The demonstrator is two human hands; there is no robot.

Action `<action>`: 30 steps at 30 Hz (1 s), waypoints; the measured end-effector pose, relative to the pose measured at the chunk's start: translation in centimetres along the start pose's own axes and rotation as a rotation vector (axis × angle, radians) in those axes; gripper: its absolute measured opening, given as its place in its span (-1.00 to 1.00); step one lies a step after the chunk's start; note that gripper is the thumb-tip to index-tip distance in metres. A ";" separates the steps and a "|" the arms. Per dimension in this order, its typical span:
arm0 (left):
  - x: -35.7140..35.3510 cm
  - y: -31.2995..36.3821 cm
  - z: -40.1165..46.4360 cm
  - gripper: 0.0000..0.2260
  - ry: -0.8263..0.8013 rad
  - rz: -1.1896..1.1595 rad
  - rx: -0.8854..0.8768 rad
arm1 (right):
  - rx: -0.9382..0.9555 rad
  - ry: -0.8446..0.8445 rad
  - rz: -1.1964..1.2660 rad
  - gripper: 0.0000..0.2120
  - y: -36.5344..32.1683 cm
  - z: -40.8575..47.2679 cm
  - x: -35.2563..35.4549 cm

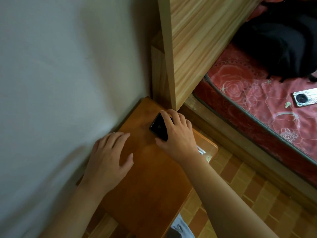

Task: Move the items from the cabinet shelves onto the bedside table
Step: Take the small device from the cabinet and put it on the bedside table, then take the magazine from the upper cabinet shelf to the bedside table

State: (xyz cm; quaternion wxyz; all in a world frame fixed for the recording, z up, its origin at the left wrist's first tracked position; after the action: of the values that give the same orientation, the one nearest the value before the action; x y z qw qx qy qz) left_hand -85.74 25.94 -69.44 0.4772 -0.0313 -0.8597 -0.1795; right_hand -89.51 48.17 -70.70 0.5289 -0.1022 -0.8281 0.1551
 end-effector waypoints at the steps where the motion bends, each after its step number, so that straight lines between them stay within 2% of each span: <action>1: 0.2 0.0 -0.2 -0.44 0.003 -0.001 -0.001 | -0.003 -0.002 0.006 -0.12 0.1 -0.3 0.3; 7: 2.9 1.3 -1.7 -0.44 0.030 0.004 -0.003 | -0.036 0.012 0.044 -0.16 0.8 -4.0 3.0; 13: 7.8 5.4 -4.0 -0.45 0.058 0.023 -0.030 | -0.083 -0.014 0.095 -0.21 1.3 -9.2 6.5; 22: 16.2 13.5 -10.2 -0.48 0.121 0.055 -0.161 | -0.142 0.035 0.115 -0.24 -0.7 -19.4 15.9; 30: 21.6 19.9 -18.3 -0.50 0.180 0.126 -0.369 | -0.234 0.088 0.040 -0.21 -4.0 -32.0 21.0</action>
State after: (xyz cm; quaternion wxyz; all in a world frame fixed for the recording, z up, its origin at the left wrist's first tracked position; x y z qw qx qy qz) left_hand -78.19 35.81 -37.17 0.5485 -0.1558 -0.7626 -0.3056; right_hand -69.30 56.21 -39.02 0.5462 -0.1866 -0.8142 0.0634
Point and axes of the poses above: each hand's wrist, its own z-axis towards the middle knuckle, its own x-axis out of the back of the hand, y = z × x, the point moved 7 cm from there along z, towards the middle knuckle, and after that the axes turned 13 degrees about -y, right-handed, at the moved point
